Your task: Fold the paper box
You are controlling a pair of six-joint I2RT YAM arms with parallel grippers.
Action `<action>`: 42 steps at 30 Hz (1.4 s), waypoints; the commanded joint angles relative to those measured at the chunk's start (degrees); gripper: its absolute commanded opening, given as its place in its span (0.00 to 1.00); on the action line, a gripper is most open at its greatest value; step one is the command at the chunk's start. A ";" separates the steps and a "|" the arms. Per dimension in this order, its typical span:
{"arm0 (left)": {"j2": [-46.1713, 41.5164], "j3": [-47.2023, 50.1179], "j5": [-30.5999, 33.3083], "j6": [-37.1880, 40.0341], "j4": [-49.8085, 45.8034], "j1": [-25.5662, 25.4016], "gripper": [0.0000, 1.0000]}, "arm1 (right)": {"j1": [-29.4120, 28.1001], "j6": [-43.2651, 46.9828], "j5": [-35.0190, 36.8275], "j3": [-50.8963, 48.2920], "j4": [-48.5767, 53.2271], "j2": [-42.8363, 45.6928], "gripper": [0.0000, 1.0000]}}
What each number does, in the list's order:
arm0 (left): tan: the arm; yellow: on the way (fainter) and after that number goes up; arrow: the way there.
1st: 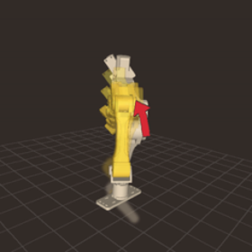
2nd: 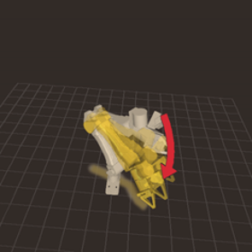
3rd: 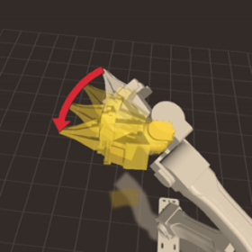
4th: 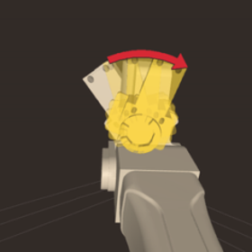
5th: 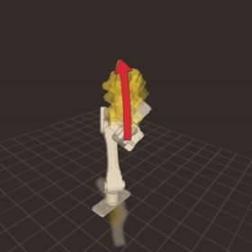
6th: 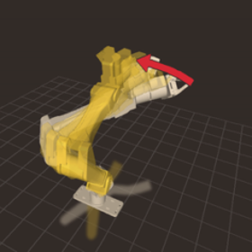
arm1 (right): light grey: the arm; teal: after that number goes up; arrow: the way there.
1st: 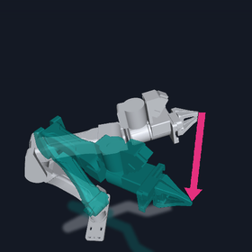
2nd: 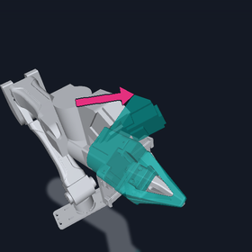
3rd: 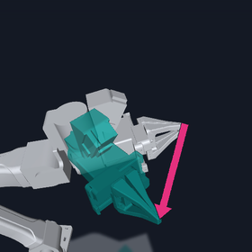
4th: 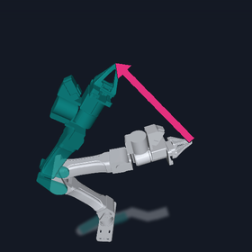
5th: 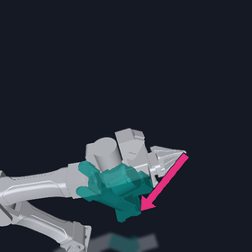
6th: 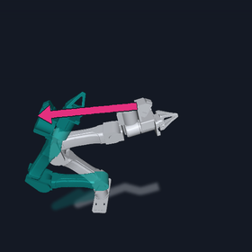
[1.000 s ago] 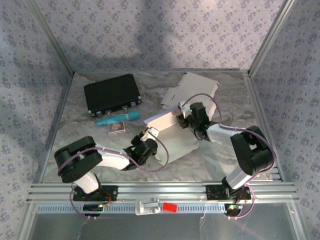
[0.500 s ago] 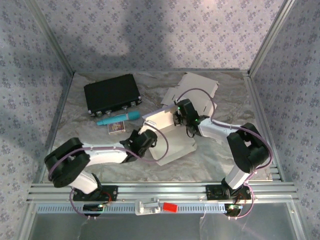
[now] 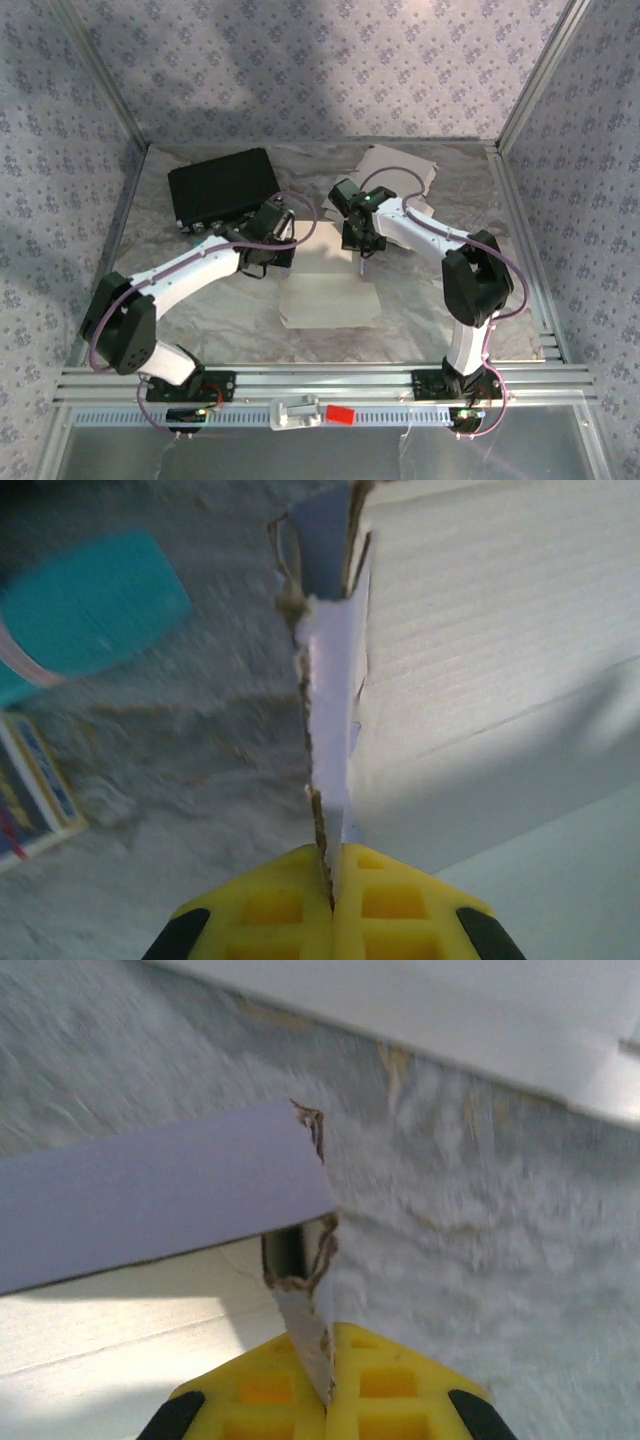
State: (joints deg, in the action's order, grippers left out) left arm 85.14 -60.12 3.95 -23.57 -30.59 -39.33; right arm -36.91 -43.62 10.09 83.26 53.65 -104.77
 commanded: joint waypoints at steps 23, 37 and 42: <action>10.75 -4.51 -13.20 -4.00 -12.26 0.66 0.00 | -0.95 -3.87 -7.25 -9.73 -0.03 -5.27 0.06; 8.66 -3.43 -10.50 -5.17 -11.86 0.68 0.00 | -3.60 -3.47 -4.67 -9.60 2.27 -5.50 0.11; 8.07 -2.83 -9.94 -5.77 -11.43 0.57 0.00 | -4.32 -4.32 -3.26 -9.88 3.32 -6.21 0.11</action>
State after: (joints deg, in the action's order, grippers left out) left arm 96.01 -63.26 -8.19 -28.23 -42.22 -38.98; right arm -40.58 -46.15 5.58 74.78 53.84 -108.49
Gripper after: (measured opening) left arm 0.044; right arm 0.113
